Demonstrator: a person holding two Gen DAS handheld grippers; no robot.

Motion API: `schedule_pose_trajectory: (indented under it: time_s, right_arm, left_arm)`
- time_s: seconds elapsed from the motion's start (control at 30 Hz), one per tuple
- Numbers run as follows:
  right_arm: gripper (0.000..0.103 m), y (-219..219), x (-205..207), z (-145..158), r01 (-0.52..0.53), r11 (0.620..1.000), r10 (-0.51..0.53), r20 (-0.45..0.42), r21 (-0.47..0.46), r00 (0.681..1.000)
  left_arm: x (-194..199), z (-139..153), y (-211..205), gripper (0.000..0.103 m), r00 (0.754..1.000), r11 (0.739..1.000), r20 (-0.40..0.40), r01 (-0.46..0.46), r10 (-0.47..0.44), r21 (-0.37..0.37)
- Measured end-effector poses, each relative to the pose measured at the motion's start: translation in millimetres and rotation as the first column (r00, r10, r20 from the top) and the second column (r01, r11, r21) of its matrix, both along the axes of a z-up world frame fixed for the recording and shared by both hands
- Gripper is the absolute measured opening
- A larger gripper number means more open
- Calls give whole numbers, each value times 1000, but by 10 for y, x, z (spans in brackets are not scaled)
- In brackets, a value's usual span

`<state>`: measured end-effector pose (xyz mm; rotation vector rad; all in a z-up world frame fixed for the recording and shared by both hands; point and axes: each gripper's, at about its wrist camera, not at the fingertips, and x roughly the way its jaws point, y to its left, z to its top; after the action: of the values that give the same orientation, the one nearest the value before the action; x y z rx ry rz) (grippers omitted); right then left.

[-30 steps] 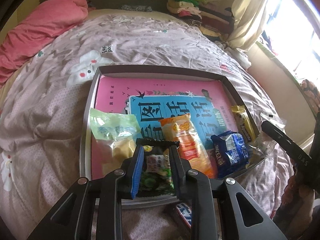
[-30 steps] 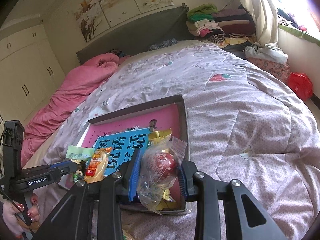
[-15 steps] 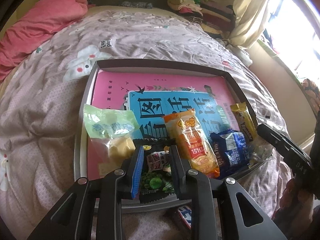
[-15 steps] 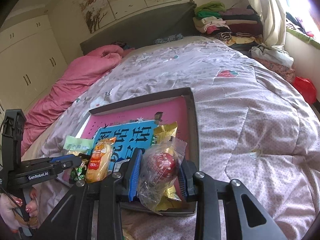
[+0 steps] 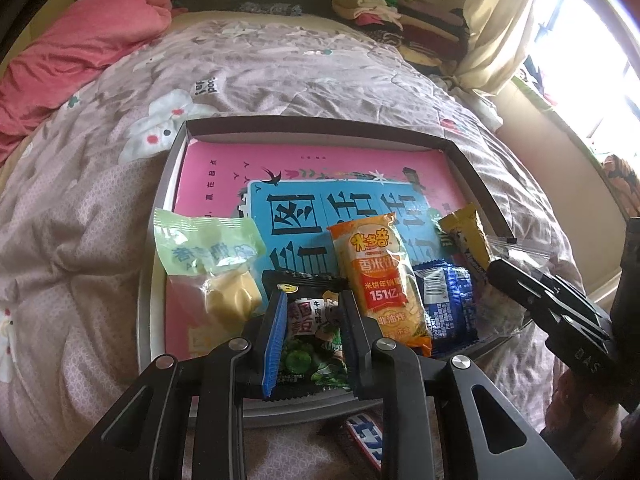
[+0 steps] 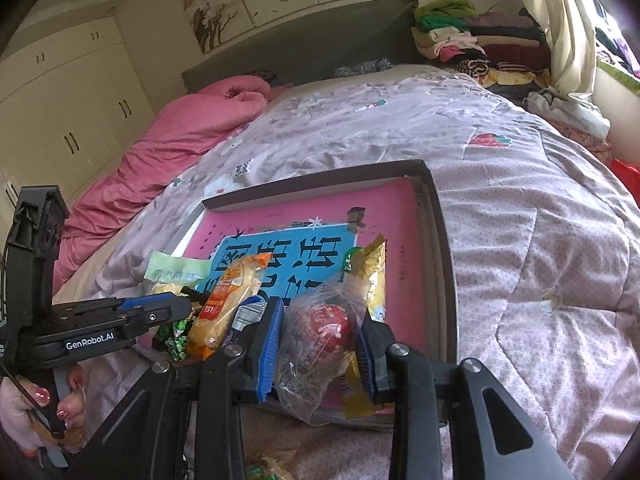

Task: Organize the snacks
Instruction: 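Open both tools to release the pea pack and candy bag in the tray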

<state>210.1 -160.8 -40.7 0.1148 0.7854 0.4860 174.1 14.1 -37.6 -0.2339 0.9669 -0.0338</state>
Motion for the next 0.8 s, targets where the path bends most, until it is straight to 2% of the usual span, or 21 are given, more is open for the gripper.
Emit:
schedule_pose_trajectory:
  time_s: [0.7,0.8]
  right_arm:
    - [36,-61,32,4,27,1000,-27,-9,9,1000]
    - [39,-67,27,4,30,1000,-30,-11,5,999]
  left_arm:
    - [-75,21,12,27,1000,1000,-2,5,-5,-27]
    - [-81,23,15,27,1000,999,-3,7,-7,-32]
